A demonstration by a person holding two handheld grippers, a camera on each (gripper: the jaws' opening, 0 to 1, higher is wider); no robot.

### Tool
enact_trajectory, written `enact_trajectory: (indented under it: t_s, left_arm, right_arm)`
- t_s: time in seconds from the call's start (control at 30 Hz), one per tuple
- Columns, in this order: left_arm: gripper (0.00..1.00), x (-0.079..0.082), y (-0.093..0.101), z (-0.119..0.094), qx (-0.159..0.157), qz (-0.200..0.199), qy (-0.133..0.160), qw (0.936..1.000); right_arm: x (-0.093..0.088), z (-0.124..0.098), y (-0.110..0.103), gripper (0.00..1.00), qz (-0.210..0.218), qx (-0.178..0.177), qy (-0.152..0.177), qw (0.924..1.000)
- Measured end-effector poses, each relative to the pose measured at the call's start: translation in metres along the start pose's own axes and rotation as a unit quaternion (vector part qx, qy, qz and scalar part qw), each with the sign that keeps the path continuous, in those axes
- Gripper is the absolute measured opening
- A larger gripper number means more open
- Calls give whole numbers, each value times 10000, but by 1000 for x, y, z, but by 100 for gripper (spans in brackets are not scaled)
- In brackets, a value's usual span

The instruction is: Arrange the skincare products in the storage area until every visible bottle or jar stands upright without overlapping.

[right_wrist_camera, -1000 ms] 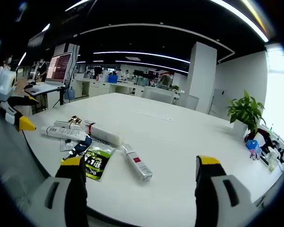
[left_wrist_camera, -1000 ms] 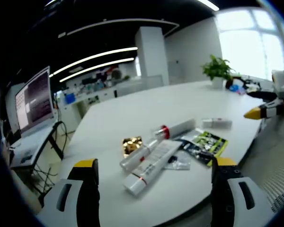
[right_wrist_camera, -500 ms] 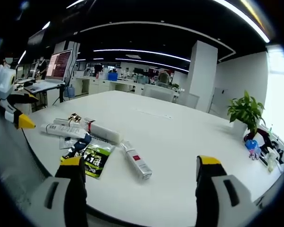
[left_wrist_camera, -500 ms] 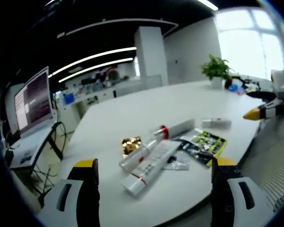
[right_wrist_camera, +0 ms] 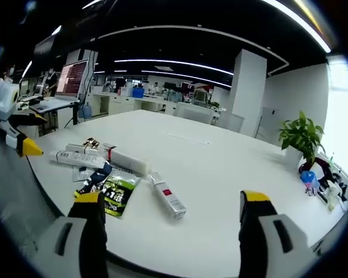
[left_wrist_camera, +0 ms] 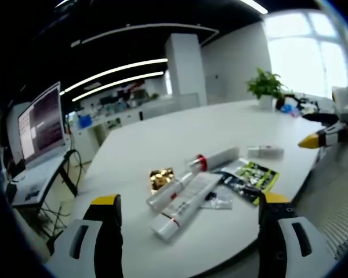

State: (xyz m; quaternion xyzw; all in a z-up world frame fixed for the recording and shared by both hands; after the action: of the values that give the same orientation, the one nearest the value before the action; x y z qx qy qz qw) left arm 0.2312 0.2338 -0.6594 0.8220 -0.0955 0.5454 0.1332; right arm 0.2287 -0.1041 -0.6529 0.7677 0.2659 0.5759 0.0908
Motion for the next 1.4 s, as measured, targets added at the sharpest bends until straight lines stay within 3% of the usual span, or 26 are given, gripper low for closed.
enact_trajectory:
  t_s: [0.63, 1.1, 1.4]
  left_arm:
    - [97, 4, -3, -1, 51, -8, 148, 9999]
    - [97, 1, -3, 0, 35, 2, -37, 10000]
    - [97, 4, -4, -2, 165, 13, 10, 9999]
  right_arm:
    - [-1, 0, 0, 99, -35, 0, -74, 10000]
    - [0, -1, 0, 99, -47, 70, -111, 9999]
    - [0, 1, -1, 99, -96, 120, -132, 9998]
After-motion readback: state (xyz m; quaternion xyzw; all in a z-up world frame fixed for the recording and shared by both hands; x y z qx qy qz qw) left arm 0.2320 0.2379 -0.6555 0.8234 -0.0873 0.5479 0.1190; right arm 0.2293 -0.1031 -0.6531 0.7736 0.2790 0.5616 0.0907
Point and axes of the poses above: the point that each gripper's makers call its tool centre point, and the gripper's own axes: z roughly forward along the fingers, y roughly to its right, x roughly out of its top, the point moved 6 cm from there along -z, roughly backward along the fingers, and after that the axes turned 14 degrees about -z, right-handed, at the moved point
